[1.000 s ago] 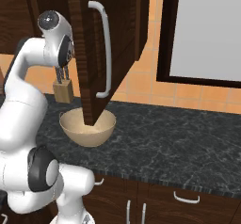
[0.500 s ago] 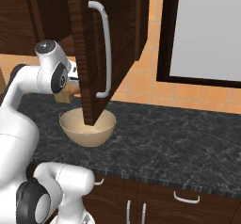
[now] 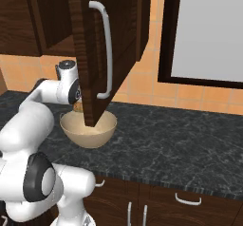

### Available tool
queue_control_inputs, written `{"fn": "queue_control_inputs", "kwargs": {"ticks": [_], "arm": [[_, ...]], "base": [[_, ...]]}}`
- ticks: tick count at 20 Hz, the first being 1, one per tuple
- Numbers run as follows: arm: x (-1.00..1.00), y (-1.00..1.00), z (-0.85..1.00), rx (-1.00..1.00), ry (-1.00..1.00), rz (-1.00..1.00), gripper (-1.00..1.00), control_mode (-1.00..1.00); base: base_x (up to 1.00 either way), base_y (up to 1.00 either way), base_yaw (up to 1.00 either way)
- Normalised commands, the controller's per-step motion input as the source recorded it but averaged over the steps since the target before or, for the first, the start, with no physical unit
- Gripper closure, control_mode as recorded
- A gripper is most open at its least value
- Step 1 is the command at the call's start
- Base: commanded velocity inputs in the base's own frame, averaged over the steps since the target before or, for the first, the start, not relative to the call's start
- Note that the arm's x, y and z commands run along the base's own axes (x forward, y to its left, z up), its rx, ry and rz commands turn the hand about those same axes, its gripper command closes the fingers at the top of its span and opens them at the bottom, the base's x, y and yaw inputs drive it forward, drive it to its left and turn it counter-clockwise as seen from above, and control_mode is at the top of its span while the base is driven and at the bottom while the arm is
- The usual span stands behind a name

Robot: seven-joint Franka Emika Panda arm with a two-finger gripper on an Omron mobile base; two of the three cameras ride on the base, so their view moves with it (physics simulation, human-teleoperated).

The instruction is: Open the cabinet, pick up the bread from the cabinet and place it in the basket. Then move the basket to the dining counter.

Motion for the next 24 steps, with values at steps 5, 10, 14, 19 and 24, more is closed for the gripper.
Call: {"fn": "queue_control_inputs", "kwargs": {"ticks": [5,10,14,19,24], "arm": [[0.29,-0.01,-0.89,0.0,0.16,0.0,1.0,-1.0],[0.52,-0.02,-0.7,-0.01,0.08,0.0,1.0,-1.0],[0.17,-0.01,-0.58,0.0,0.01,0.03,1.0,-1.0],[-0.01,-0.02,-0.1,0.0,0.0,0.01,-1.0,-1.0],[-0.48,0.09,0.53,0.0,-0.06,0.0,-1.0,-1.0]], "base": [[0.0,0.0,0.0],[0.0,0.0,0.0],[0.0,0.0,0.0],[0.0,0.0,0.0],[0.0,0.0,0.0]]}}
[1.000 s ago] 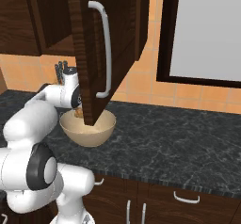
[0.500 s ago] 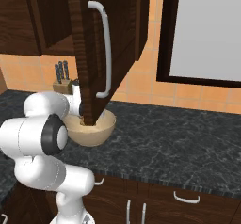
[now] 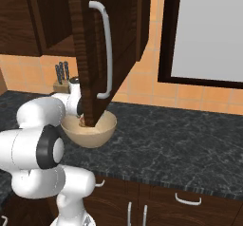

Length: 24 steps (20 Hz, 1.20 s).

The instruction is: Open the cabinet, pick up the bread from the cabinet and place it in the basket. Then move the basket to the dining counter.

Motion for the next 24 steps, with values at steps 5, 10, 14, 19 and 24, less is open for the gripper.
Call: {"fn": "queue_control_inputs", "kwargs": {"ticks": [5,10,14,19,24], "arm": [[-0.62,0.09,0.13,-0.06,-0.16,0.0,-1.0,-1.0],[-0.4,0.53,0.16,-0.1,-0.06,0.07,-1.0,-1.0],[-0.11,0.64,0.2,-0.08,0.06,0.15,-1.0,-1.0],[0.01,0.22,-0.04,-0.06,0.05,0.06,-1.0,-1.0],[0.0,0.0,-0.29,-0.07,0.06,0.01,-1.0,-1.0]], "base": [[0.0,0.0,0.0],[0.0,0.0,0.0],[0.0,0.0,0.0],[0.0,0.0,0.0],[0.0,0.0,0.0]]}}
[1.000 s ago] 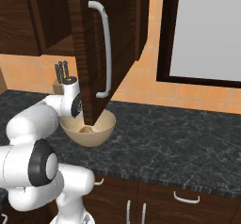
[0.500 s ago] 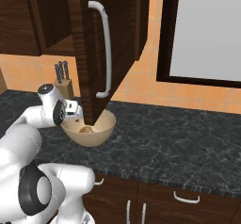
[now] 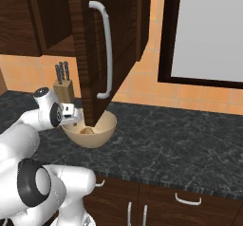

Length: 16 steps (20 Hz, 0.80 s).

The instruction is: Open the cabinet, pick up the bread from the cabinet and place it in the basket. Then move the basket to the dining counter.

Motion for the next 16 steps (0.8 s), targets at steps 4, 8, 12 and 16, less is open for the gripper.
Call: {"fn": "queue_control_inputs", "kwargs": {"ticks": [4,8,12,16], "arm": [[0.0,0.0,-0.3,-0.06,0.05,0.01,-1.0,-1.0],[0.1,-0.01,-0.41,-0.07,0.05,0.01,-1.0,-1.0],[0.03,-0.06,-0.44,-0.03,0.04,0.02,1.0,-1.0],[0.0,-0.23,-0.32,0.0,0.0,0.0,1.0,-1.0]], "base": [[0.0,0.0,0.0],[0.0,0.0,0.0],[0.0,0.0,0.0],[0.0,0.0,0.0]]}}
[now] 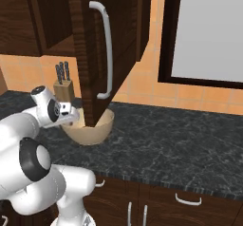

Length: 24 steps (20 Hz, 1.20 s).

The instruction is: Open the cabinet, pick up the bread from the cabinet and place it in the basket. Then move the basket to the dining counter.

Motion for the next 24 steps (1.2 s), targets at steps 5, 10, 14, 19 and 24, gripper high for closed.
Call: {"fn": "queue_control_inputs", "kwargs": {"ticks": [5,10,14,19,24], "arm": [[0.0,-0.11,-0.3,0.0,0.05,0.0,1.0,-1.0],[-0.52,-0.07,0.08,-0.04,-0.07,0.01,1.0,-1.0],[-0.62,0.0,0.71,-0.14,-0.14,0.11,1.0,-1.0],[-0.54,0.0,0.92,-0.19,-0.04,0.12,1.0,-1.0],[-0.64,0.07,1.0,-0.06,0.02,0.07,1.0,-1.0]], "base": [[0.0,0.0,0.0],[0.0,0.0,0.0],[0.0,0.0,0.0],[0.0,0.0,0.0],[0.0,0.0,0.0]]}}
